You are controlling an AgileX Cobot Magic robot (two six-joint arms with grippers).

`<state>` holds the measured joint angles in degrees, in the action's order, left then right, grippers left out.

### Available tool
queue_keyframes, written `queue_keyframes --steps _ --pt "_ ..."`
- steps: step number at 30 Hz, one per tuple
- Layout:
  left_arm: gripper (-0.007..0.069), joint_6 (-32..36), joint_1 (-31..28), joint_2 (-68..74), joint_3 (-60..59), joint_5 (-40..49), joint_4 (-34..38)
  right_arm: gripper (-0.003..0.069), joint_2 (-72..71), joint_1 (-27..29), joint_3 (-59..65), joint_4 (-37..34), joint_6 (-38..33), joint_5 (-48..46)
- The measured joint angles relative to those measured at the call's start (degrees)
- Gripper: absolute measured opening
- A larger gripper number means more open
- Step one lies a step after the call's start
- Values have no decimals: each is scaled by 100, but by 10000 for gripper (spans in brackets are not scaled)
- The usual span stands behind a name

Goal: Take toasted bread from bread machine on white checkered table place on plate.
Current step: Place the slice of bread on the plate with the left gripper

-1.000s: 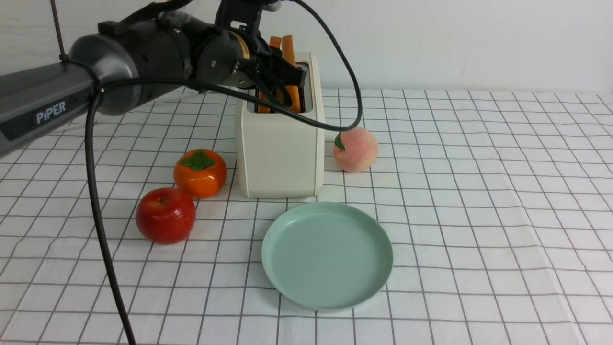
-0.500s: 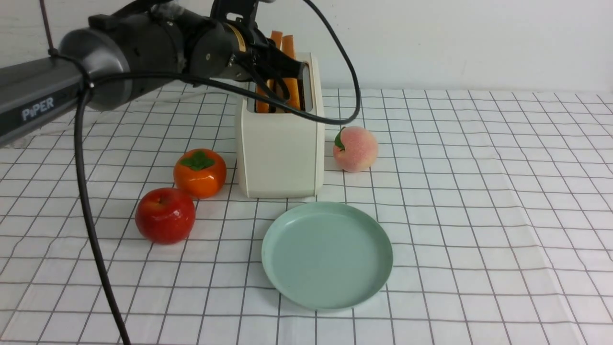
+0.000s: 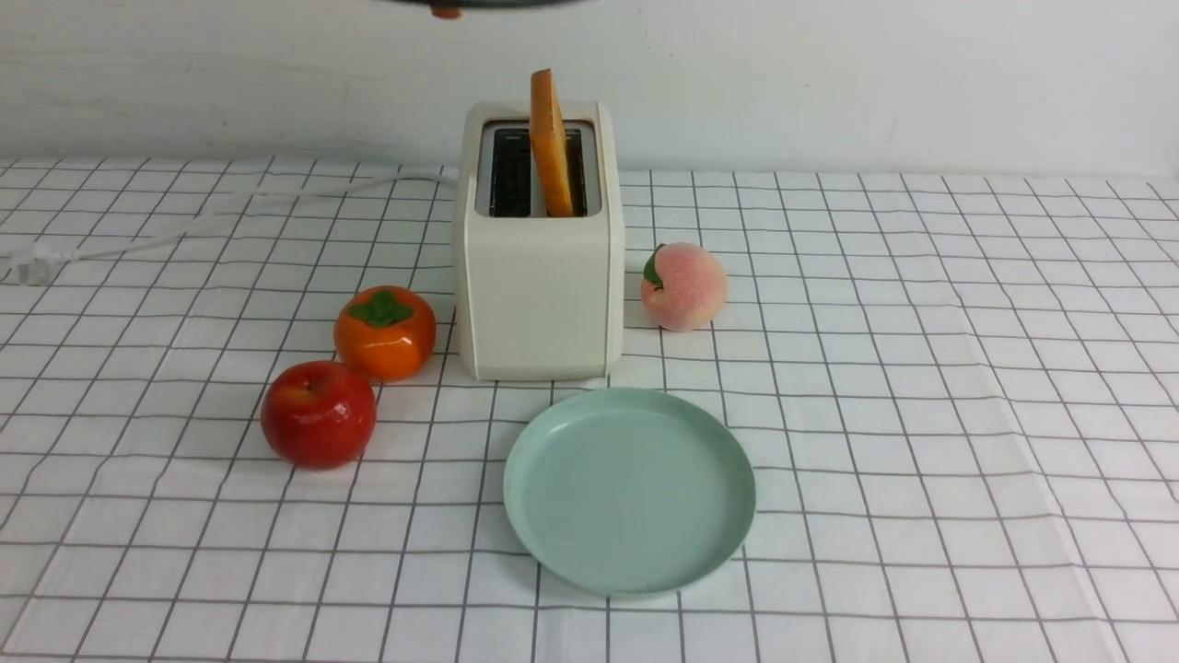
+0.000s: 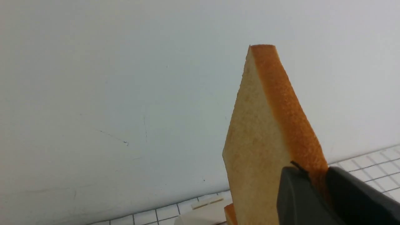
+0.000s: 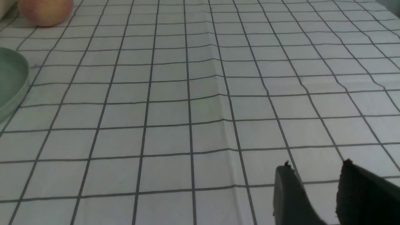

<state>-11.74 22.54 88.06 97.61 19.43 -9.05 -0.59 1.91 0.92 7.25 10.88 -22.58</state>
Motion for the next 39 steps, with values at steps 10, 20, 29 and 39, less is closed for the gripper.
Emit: queue_keyframes --steps 10,20,29,39 --pt "85 1704 0 -1067 -1136 3069 3598 240 0 0 0 0 0 0" --pt "85 5892 0 -299 -4012 1737 8512 240 0 0 0 0 0 0" --pt "85 7386 0 506 -4078 1388 9904 240 0 0 0 0 0 0" --pt "85 7465 -63 672 -4104 1238 9168 240 0 0 0 0 0 0"
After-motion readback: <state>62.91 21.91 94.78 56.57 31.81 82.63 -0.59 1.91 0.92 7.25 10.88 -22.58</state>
